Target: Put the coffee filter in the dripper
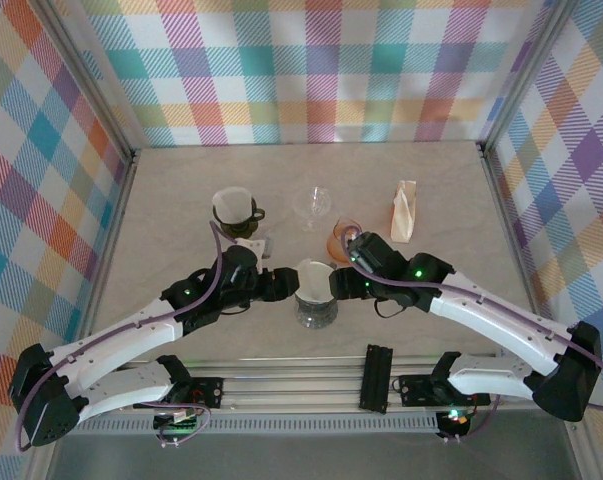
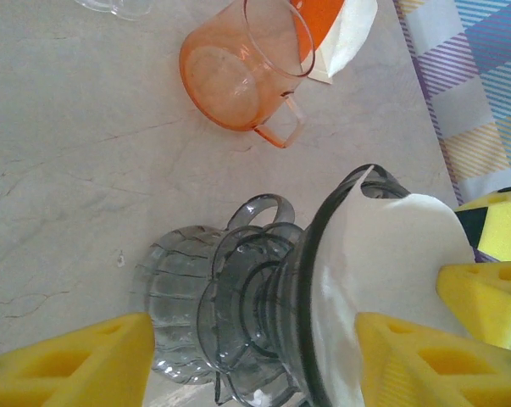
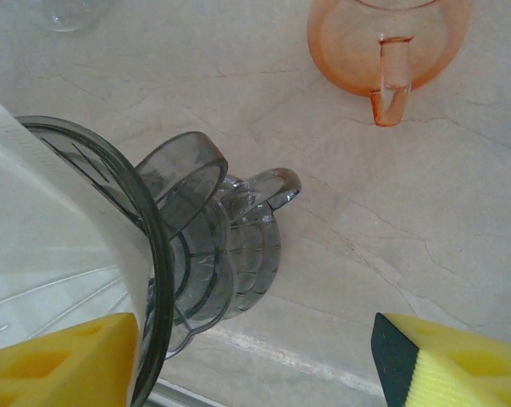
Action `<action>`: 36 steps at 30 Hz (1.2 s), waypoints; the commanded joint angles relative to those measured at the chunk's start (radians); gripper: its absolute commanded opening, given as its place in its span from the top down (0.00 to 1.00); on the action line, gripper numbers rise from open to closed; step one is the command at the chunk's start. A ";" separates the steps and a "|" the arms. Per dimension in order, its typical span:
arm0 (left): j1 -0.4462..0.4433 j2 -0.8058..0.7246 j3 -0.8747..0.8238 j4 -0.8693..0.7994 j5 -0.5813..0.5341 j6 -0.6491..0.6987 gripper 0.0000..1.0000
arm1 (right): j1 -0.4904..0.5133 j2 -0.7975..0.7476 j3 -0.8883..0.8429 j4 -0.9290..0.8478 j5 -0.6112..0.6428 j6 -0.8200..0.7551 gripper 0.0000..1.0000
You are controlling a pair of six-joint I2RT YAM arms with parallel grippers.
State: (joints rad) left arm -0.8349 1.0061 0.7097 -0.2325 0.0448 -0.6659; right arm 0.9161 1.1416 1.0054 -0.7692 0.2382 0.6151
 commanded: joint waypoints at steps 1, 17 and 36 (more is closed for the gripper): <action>0.010 -0.009 -0.014 0.015 0.013 -0.009 0.37 | 0.004 -0.005 -0.011 0.019 -0.003 0.020 0.26; 0.012 -0.043 -0.037 0.007 0.010 -0.021 0.37 | 0.004 0.101 0.143 -0.007 0.012 -0.106 0.19; 0.013 -0.065 -0.043 -0.009 0.020 -0.023 0.41 | 0.003 0.250 0.211 -0.042 -0.031 -0.181 0.09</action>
State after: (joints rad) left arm -0.8341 0.9344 0.6804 -0.2337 0.0563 -0.6884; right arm 0.9161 1.3685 1.1790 -0.7879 0.2234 0.4618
